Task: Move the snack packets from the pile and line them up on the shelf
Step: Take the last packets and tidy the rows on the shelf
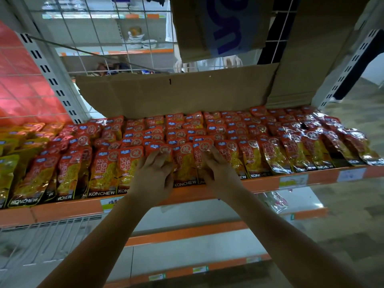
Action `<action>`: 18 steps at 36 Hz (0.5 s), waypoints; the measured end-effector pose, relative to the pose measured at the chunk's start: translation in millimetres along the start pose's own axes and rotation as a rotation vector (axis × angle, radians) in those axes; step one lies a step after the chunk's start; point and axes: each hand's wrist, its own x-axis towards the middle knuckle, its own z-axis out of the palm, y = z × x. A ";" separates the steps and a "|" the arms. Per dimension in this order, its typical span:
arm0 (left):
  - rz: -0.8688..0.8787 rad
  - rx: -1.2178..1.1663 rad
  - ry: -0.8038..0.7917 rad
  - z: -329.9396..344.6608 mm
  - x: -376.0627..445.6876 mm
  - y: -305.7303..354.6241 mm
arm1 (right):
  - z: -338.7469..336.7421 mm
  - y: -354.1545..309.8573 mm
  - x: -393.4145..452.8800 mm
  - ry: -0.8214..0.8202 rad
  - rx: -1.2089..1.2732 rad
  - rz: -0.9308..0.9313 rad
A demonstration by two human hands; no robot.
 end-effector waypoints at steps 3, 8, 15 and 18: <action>0.023 -0.021 0.056 -1.1 12.3 16.7 | -13.1 12.8 -3.2 0.132 0.020 -0.067; 0.092 -0.035 0.042 7.9 35.9 62.4 | -39.5 49.7 -10.0 0.224 -0.071 -0.088; 0.106 -0.132 -0.058 34.6 72.8 145.7 | -86.3 122.7 -31.0 0.354 -0.137 -0.138; 0.079 -0.197 -0.111 38.1 91.8 186.6 | -107.6 166.8 -35.7 0.339 -0.151 -0.088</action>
